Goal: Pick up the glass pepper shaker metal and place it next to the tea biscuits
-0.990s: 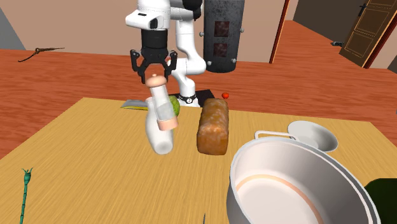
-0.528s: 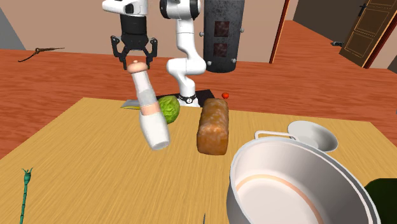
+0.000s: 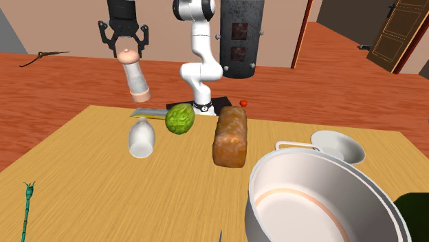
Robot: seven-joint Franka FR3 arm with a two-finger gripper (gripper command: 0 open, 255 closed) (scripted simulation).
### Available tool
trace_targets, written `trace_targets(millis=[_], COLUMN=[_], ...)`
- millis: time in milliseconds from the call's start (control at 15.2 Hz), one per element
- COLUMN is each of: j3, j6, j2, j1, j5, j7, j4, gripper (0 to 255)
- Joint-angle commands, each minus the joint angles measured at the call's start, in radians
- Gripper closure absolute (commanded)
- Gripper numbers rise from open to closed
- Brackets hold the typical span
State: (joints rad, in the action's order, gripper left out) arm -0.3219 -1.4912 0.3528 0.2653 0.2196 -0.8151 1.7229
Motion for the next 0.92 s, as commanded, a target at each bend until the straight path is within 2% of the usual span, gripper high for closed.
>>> trace_targets(millis=[0, 330, 858], j3=[-0.029, -0.111, -0.106], j6=[0.023, 0.073, -0.034], j2=[0.005, 0.002, 0.063], j1=[0.013, 0.044, 0.052], j5=[0.008, 0.022, 0.042], j7=[-0.05, -0.177, -0.149], j4=[-0.026, -0.103, 0.064], gripper=[255, 255, 255])
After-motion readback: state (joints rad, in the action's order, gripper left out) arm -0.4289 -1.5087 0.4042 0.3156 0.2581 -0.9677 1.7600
